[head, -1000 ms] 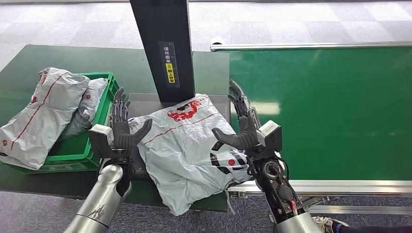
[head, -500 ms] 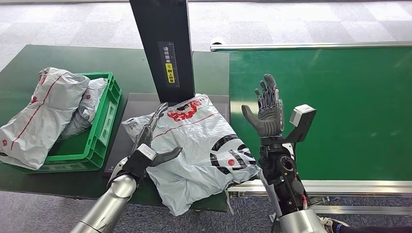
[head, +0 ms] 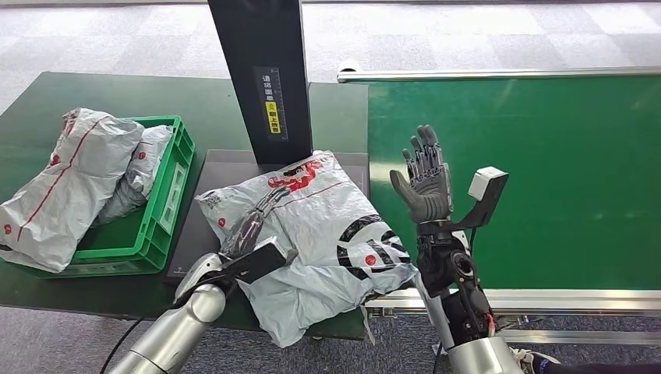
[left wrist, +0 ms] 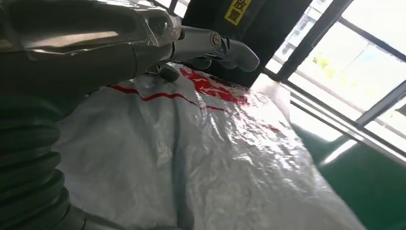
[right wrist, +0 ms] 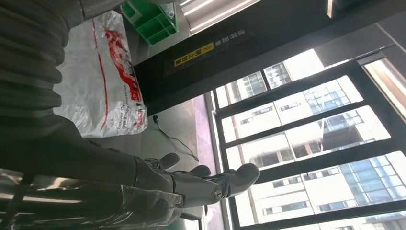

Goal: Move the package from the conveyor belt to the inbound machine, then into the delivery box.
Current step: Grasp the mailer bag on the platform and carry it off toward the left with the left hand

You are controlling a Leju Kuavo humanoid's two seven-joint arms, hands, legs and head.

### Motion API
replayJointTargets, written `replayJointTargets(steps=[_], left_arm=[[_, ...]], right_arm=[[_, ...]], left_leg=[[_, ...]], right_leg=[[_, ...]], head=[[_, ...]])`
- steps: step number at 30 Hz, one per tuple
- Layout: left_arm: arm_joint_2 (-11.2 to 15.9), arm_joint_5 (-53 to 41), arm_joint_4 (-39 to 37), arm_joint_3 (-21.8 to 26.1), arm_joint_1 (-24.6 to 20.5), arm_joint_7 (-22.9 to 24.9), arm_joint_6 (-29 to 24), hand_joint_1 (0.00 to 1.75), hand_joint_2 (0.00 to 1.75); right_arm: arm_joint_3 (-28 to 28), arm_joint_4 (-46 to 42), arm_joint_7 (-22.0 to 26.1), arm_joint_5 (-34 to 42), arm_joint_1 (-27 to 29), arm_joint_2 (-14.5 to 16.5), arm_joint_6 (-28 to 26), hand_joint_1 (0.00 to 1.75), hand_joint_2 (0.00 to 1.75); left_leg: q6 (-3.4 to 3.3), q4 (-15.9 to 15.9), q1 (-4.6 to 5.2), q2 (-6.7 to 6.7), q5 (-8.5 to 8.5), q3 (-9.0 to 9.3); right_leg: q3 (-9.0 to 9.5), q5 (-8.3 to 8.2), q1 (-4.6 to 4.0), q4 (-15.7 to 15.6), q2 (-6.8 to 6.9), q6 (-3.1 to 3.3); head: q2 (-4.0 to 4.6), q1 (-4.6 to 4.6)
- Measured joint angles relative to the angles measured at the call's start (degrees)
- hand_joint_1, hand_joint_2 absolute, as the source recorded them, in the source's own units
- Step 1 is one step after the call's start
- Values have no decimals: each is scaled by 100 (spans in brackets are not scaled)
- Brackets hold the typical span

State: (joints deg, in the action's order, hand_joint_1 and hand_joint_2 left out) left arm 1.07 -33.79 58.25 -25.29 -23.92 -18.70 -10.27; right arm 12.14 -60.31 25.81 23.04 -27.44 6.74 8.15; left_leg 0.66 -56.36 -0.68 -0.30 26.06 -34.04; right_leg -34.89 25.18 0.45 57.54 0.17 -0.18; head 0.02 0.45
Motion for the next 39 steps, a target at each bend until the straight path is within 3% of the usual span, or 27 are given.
replayJointTargets(steps=[4,7,11,29,33,39], left_arm=[[12,-1267,-535,-104,-201,559,-469,0,175],[-12,-1748,-879,-173,-378,898,-362,6,175],[-93,-2019,-1295,-190,-632,1070,-90,144,175],[-181,-2091,-1646,-173,-837,1020,-59,148,175],[-185,-2091,-1647,-168,-841,1014,-64,174,175],[-171,-1884,-1567,-42,-712,683,-459,175,175]], right_arm=[[15,22,-184,-340,73,-38,-227,0,175],[99,74,-229,-941,76,-90,-571,0,175],[222,151,-211,-1577,78,-127,-731,0,175],[251,261,-142,-1837,78,-190,-741,0,175],[251,263,-141,-1837,78,-193,-740,0,175],[250,261,-123,-1815,83,-213,-719,0,175]], left_leg=[[0,0,-1,0,0,0],[0,0,0,1,0,1],[-1,1,1,3,2,23],[-1,3,1,2,2,77],[-1,4,1,2,3,77],[-1,4,1,0,2,77]], right_leg=[[0,0,-1,0,0,0],[4,0,0,0,0,0],[29,1,1,0,1,0],[84,2,1,-1,1,1],[83,3,1,-1,1,1],[81,3,1,-1,0,1]], head=[[0,-1],[1,-1],[0,0],[0,0],[0,0],[-1,1]])
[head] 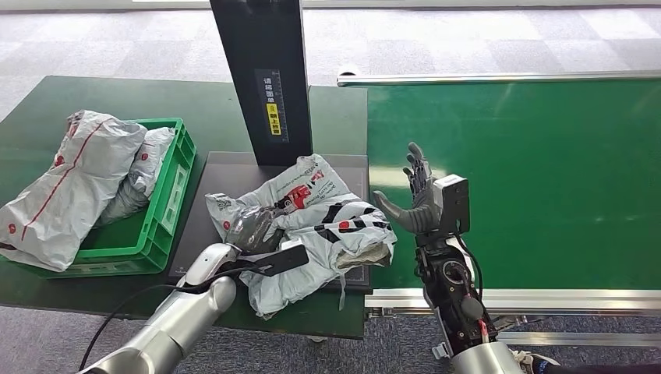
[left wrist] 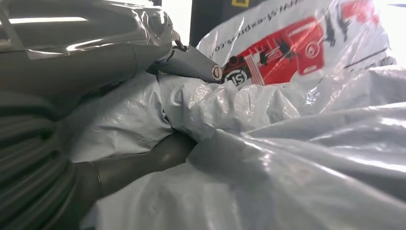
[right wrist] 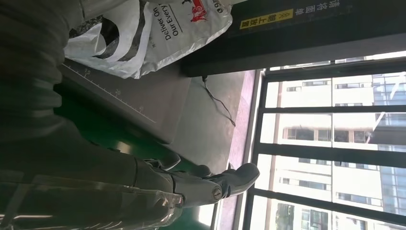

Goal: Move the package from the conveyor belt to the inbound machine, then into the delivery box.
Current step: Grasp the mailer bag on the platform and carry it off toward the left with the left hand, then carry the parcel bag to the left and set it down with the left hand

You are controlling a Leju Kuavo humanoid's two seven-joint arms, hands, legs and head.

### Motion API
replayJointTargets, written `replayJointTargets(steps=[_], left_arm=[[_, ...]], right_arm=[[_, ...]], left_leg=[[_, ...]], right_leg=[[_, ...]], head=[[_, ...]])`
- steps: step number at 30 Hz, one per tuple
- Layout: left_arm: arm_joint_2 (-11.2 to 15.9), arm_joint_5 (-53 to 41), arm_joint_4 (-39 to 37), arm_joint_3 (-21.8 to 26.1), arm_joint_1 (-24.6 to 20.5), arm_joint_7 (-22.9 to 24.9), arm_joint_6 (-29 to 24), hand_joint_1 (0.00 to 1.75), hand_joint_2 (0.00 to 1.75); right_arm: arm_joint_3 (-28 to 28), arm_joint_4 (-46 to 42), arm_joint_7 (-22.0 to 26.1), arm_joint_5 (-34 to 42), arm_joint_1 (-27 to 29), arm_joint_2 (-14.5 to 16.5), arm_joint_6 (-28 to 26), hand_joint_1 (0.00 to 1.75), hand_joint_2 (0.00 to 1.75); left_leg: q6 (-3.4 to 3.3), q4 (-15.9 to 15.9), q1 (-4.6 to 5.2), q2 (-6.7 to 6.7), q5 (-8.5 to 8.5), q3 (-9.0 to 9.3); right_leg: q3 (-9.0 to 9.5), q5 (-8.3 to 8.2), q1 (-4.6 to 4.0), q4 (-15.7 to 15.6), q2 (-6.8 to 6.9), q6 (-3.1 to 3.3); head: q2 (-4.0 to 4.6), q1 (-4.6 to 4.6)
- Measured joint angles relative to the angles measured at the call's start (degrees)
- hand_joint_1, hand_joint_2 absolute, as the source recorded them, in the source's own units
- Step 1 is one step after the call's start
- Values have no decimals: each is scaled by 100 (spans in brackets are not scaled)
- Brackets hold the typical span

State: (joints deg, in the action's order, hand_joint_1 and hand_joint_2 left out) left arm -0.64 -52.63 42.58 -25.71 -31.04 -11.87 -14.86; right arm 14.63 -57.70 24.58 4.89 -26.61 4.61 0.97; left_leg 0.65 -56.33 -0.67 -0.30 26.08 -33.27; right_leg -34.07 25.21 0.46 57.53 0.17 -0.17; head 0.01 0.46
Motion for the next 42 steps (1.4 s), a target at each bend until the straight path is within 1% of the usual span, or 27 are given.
replayJointTargets(steps=[2,5,7,9,11,12,13,15,16,17,19,22,26,29,36,37,38,39,40,41,42], left_arm=[[10,248,131,125,130,-283,-268,175,175],[23,767,482,379,379,-806,-722,175,175],[25,1121,860,545,549,-1172,-1062,175,175],[21,1330,1304,682,713,-1472,-1450,175,175],[-49,1173,1894,851,905,-1737,-1893,175,175],[-127,851,2298,1015,991,-1930,-2115,175,175],[-232,278,2719,1266,1028,-2169,-2300,175,175],[-390,-1209,3414,2052,934,-2514,-2505,175,175],[-427,-1893,3616,2548,840,-2541,-2532,175,175],[-431,-2310,3756,3045,760,-2466,-2533,175,175],[-422,-2486,3949,3858,642,-2271,-2533,175,175],[-412,-2233,4128,4572,476,-2186,-2533,175,175],[-439,-2408,4400,5242,267,-2609,-2533,175,175],[-469,-2590,4567,5482,137,-2688,-2533,175,175],[-514,-2651,4727,5700,37,-2693,-2531,175,175],[-519,-2701,4735,5716,27,-2644,-2531,175,175],[-513,-2830,4740,5719,22,-2485,-2531,175,175],[-466,-3039,4737,5693,24,-2165,-2530,175,175],[-373,-3264,4719,5627,33,-1683,-2530,175,175],[-188,-3457,4664,5501,42,-1001,-2530,175,175],[82,-3572,4534,5294,34,-134,-2529,175,175]], right_arm=[[-1,-1,-13,-82,9,-22,-68,0,175],[12,2,-30,-498,13,-62,-399,0,175],[28,20,-34,-674,9,-74,-505,0,175],[43,59,-16,-728,5,-77,-476,0,175],[51,92,42,-752,20,-82,-451,0,175],[50,97,79,-768,51,-91,-469,0,175],[45,89,110,-788,99,-104,-501,0,175],[34,37,143,-826,230,-132,-553,0,175],[30,-11,148,-837,301,-143,-561,0,175],[21,-72,153,-843,376,-162,-565,0,175],[-13,-206,160,-848,512,-213,-574,0,175],[-56,-354,158,-872,612,-267,-581,0,175],[-47,-409,60,-1153,628,-298,-557,0,175],[-10,-409,6,-1301,626,-312,-528,0,175],[41,-409,-4,-1342,626,-333,-526,0,175],[44,-409,-13,-1349,624,-337,-513,0,175],[48,-409,-30,-1368,621,-341,-483,0,175],[56,-409,-54,-1403,615,-345,-438,0,175],[69,-409,-79,-1446,606,-348,-385,0,175],[86,-409,-100,-1497,594,-349,-332,0,175],[105,-405,-114,-1544,579,-351,-287,0,175]], left_leg=[[0,0,0,-1,0,-3],[0,0,0,-1,0,-16],[0,0,0,-1,0,-23],[0,0,0,-1,0,-27],[0,-2,0,-3,0,-35],[0,-2,-1,-1,-1,-43],[-1,-3,-1,3,-2,-52],[1,-2,0,1,1,-55],[4,-1,0,-13,5,-47],[8,0,-1,-30,10,-39],[14,0,-7,-47,11,-34],[17,0,-14,-36,8,-38],[17,0,-12,-37,8,-39],[16,0,-9,-35,9,-41],[16,0,-9,-35,10,-41],[16,0,-10,-35,10,-41],[16,0,-10,-35,10,-41],[16,0,-11,-37,10,-42],[16,0,-11,-39,9,-42],[17,0,-12,-43,9,-41],[17,0,-14,-46,9,-40]], right_leg=[[-5,0,0,0,-1,0],[-19,0,-1,0,-1,0],[-25,0,-1,0,0,0],[-29,1,-1,0,0,0],[-40,1,-1,0,-1,-1],[-47,1,-1,0,1,-1],[-50,2,-1,0,5,-3],[-50,2,0,0,2,-3],[-49,1,0,0,-12,-1],[-51,-1,0,0,-28,1],[-57,-2,-6,1,-48,4],[-56,-1,-13,3,-43,5],[-56,0,-12,4,-43,5],[-56,0,-9,3,-43,4],[-57,0,-9,3,-42,4],[-57,0,-9,3,-41,4],[-56,0,-9,3,-41,4],[-56,-1,-10,3,-41,5],[-57,-1,-11,3,-43,5],[-60,-1,-12,3,-45,6],[-65,-2,-13,3,-47,7]], head=[[0,-1],[1,-2],[1,-1],[1,-2],[1,-3],[0,-2],[0,7],[0,23],[1,30],[1,27],[1,24],[1,24],[1,25],[1,25],[1,23],[1,24],[1,24],[1,25],[1,26],[1,26],[1,26]])
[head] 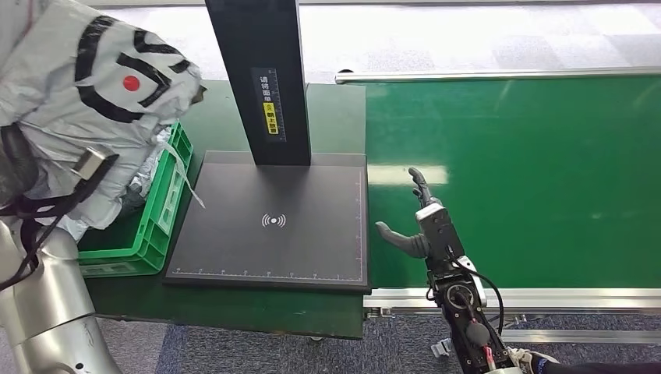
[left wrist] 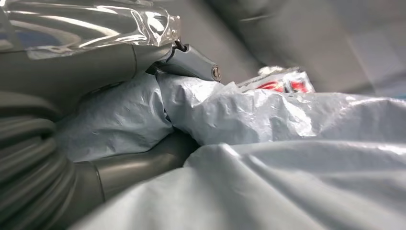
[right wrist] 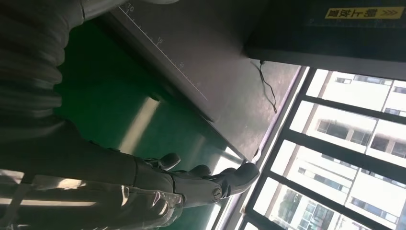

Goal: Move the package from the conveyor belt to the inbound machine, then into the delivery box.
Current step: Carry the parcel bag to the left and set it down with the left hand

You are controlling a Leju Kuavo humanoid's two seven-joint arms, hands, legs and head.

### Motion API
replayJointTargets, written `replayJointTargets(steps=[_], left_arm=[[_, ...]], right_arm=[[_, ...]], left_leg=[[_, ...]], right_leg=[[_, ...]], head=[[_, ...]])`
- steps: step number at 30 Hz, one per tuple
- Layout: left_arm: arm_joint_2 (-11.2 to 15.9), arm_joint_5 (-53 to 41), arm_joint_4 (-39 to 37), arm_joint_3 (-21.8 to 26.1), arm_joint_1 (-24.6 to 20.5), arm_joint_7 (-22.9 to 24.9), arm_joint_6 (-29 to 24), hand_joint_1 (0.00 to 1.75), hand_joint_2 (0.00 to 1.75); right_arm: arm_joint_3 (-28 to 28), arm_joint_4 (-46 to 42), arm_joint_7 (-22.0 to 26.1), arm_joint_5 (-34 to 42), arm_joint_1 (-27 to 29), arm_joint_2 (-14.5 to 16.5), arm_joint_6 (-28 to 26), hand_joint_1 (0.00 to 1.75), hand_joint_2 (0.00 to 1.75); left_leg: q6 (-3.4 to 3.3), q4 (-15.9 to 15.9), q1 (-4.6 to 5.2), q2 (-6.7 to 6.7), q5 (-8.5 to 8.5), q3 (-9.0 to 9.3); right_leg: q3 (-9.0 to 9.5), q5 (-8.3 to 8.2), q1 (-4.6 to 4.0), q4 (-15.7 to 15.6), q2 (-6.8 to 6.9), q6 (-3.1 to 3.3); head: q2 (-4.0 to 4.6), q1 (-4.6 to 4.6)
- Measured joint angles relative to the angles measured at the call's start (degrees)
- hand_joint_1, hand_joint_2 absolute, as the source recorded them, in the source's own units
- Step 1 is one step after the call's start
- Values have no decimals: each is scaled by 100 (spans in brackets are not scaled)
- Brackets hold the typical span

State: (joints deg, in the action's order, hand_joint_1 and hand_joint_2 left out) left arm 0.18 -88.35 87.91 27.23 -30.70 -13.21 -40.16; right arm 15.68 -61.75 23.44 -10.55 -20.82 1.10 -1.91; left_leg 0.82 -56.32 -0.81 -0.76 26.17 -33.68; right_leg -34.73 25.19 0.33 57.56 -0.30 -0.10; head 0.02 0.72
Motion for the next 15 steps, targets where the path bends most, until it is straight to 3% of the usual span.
replayJointTargets(steps=[3,5,7,9,15], left_arm=[[1051,-51,-963,-1044,-281,2803,101,175,175],[1604,-53,-1835,-1698,-597,3811,437,175,175],[1989,-50,-2770,-2132,-893,3962,980,175,175],[2250,-1,-3649,-2349,-1128,3730,1484,175,175],[2535,326,-5332,-2347,-1465,3008,2867,175,175]], right_arm=[[62,39,-24,-100,-86,-3,92,0,175],[118,97,-28,-137,-193,7,130,0,175],[173,187,-29,-173,-312,31,157,0,175],[214,281,-28,-236,-394,56,175,0,175],[282,579,4,-360,-599,115,285,0,175]], left_leg=[[9,0,-9,16,-10,-3],[14,1,-15,30,-17,-6],[15,2,-15,17,-21,-5],[16,2,-14,-9,-22,-5],[18,1,-12,-14,-17,-9]], right_leg=[[-5,0,-9,1,16,3],[3,0,-14,3,28,5],[4,-6,-15,6,20,12],[-1,-14,-14,8,0,20],[-10,-13,-12,7,-11,20]], head=[[1,-3],[1,-1],[1,-1],[0,1],[1,0]])
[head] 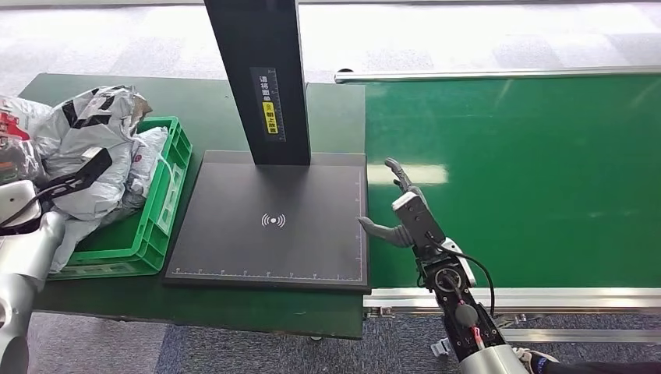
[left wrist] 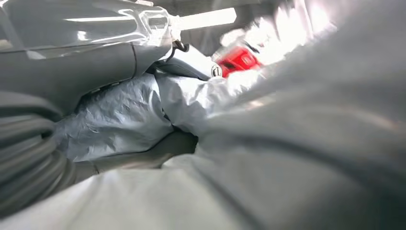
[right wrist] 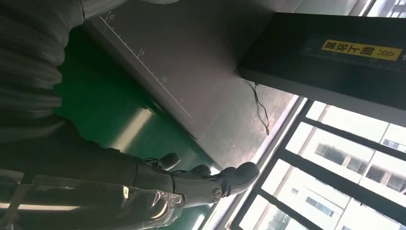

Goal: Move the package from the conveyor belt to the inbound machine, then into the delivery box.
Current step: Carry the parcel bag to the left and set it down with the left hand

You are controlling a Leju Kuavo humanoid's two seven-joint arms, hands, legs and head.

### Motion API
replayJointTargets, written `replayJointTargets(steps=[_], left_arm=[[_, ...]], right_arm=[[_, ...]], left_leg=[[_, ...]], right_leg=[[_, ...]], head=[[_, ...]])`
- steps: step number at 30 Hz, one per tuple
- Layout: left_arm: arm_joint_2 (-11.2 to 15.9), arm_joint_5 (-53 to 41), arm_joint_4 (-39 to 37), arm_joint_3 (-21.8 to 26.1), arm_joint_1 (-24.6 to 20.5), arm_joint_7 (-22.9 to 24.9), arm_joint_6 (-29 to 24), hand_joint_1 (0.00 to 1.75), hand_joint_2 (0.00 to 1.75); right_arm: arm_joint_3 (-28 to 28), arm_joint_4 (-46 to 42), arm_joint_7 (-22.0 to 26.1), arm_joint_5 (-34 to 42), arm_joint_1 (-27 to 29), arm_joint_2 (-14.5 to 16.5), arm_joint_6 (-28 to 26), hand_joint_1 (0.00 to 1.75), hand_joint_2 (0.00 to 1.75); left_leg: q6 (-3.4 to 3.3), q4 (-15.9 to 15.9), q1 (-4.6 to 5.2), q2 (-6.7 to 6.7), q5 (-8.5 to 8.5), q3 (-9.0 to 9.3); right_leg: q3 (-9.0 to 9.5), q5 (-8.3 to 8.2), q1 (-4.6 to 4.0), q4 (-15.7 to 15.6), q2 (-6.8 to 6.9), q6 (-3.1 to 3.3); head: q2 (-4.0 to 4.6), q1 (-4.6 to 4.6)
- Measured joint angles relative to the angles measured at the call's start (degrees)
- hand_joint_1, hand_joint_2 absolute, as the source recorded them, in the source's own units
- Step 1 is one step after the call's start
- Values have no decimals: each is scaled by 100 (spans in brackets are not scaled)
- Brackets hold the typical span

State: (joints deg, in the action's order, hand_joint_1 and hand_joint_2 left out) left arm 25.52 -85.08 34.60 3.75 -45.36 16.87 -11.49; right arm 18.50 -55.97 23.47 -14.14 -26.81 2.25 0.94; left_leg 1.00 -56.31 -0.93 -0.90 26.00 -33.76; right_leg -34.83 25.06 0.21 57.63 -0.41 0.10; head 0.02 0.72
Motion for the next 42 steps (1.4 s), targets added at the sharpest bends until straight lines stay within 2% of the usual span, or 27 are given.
replayJointTargets(steps=[5,13,14,17,18,20,26,32,35,42], left_arm=[[-5,87,-524,117,-248,-319,687,175,175],[-84,27,-880,127,-450,-503,1520,175,175],[-96,24,-904,127,-469,-554,1624,137,175],[-159,-22,-947,108,-485,-628,1732,6,175],[-192,-36,-956,97,-472,-628,1642,0,175],[-274,12,-962,87,-409,-639,1198,0,175],[-483,483,-942,127,-180,-930,-726,0,175],[-656,1329,-645,357,-30,-1970,-2573,0,175],[-783,1374,-79,592,174,-2532,-2825,0,175],[-1348,1012,1643,1738,608,-4013,-2869,0,175]], right_arm=[[27,211,23,-21,-125,44,19,0,175],[68,368,26,-78,-191,93,36,0,175],[74,384,26,-90,-202,98,37,0,175],[81,415,18,-134,-222,124,43,0,175],[83,418,11,-150,-224,130,56,0,175],[86,417,-13,-171,-223,134,98,0,175],[89,312,-92,-101,-200,107,190,0,175],[89,204,-112,-20,-170,68,190,0,175],[89,194,-105,24,-166,55,189,0,175],[91,194,-54,70,-166,31,182,0,175]], left_leg=[[1,0,0,11,1,1],[2,1,-1,13,1,30],[2,1,0,13,1,35],[2,2,0,17,2,48],[2,2,0,20,2,52],[2,2,0,31,0,55],[-5,1,0,62,-12,44],[-5,0,0,59,-10,35],[-3,0,0,54,-7,30],[-3,-1,0,47,-6,10]], right_leg=[[3,2,0,-1,5,-1],[32,2,0,0,6,-1],[36,3,1,0,6,-1],[49,4,2,-1,9,-1],[54,6,2,-1,12,-1],[60,9,2,-1,26,0],[62,10,2,-1,61,-3],[51,8,2,-1,57,-3],[40,9,2,-1,53,-3],[19,9,1,-1,40,-3]], head=[[0,-1],[0,-2],[0,-2],[0,-2],[0,-2],[-1,-1],[-1,0],[-1,0],[-1,-1],[0,-1]])
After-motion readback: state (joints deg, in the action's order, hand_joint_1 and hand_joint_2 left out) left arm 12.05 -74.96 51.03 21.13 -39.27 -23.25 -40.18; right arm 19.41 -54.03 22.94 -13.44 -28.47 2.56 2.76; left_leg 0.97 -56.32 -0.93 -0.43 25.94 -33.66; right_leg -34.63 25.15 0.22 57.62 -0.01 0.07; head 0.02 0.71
